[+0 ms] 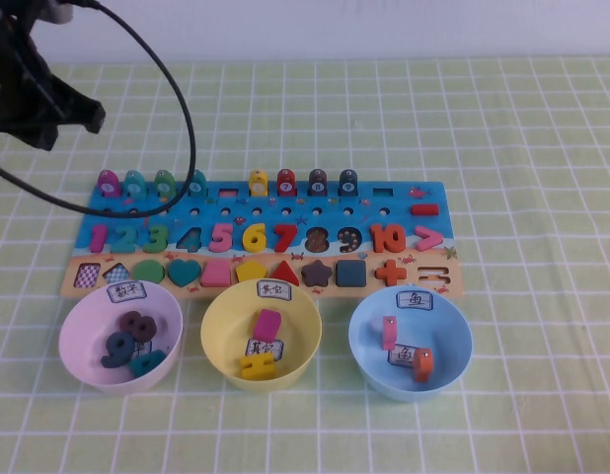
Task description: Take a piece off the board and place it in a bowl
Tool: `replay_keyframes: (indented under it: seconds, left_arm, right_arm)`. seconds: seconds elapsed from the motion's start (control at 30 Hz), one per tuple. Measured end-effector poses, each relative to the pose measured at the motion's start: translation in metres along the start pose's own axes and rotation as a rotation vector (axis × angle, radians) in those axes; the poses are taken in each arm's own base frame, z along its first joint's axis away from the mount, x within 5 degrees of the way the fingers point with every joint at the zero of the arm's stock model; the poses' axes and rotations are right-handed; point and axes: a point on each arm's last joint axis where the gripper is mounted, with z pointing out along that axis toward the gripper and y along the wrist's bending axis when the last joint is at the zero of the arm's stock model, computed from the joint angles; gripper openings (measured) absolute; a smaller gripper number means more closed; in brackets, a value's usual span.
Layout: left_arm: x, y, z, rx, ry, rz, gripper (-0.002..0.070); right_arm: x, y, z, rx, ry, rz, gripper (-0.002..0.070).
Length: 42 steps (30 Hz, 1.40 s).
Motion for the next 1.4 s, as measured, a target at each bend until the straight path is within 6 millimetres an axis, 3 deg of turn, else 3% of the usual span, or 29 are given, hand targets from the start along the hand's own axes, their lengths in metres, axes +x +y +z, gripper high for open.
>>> replay_keyframes:
  seconds: [0.17, 0.33, 0.43, 0.6, 0.67, 0.87, 1.13, 1.4]
  left_arm:
    - [-0.016, -0.003, 0.031, 0.004, 0.049, 0.020, -0.0003]
    - [-0.019, -0.008, 0.061, 0.011, 0.106, 0.038, 0.0011]
    - [-0.021, -0.011, 0.074, 0.015, 0.100, 0.042, 0.0096]
    - [-0.027, -0.005, 0.084, 0.018, 0.040, 0.003, 0.0328]
    - [-0.028, 0.003, 0.088, 0.025, 0.025, -0.032, 0.0365]
    - [-0.027, 0.021, 0.114, 0.084, 0.048, -0.109, 0.0365]
    - [-0.032, 0.019, 0.139, 0.096, 0.020, -0.098, 0.0352]
    - [-0.034, 0.018, 0.151, 0.095, -0.005, -0.098, 0.0351]
  right_arm:
    - [0.000, 0.000, 0.000, 0.000, 0.000, 0.000, -0.0017]
    - [0.000, 0.000, 0.000, 0.000, 0.000, 0.000, -0.0017]
    - [0.000, 0.000, 0.000, 0.000, 0.000, 0.000, -0.0018]
    - [0.000, 0.000, 0.000, 0.000, 0.000, 0.000, -0.0018]
    - [0.000, 0.000, 0.000, 0.000, 0.000, 0.000, -0.0018]
    - [0.000, 0.000, 0.000, 0.000, 0.000, 0.000, -0.0018]
    - [0.000, 0.000, 0.000, 0.000, 0.000, 0.000, -0.0018]
    - [0.000, 0.000, 0.000, 0.000, 0.000, 0.000, -0.0018]
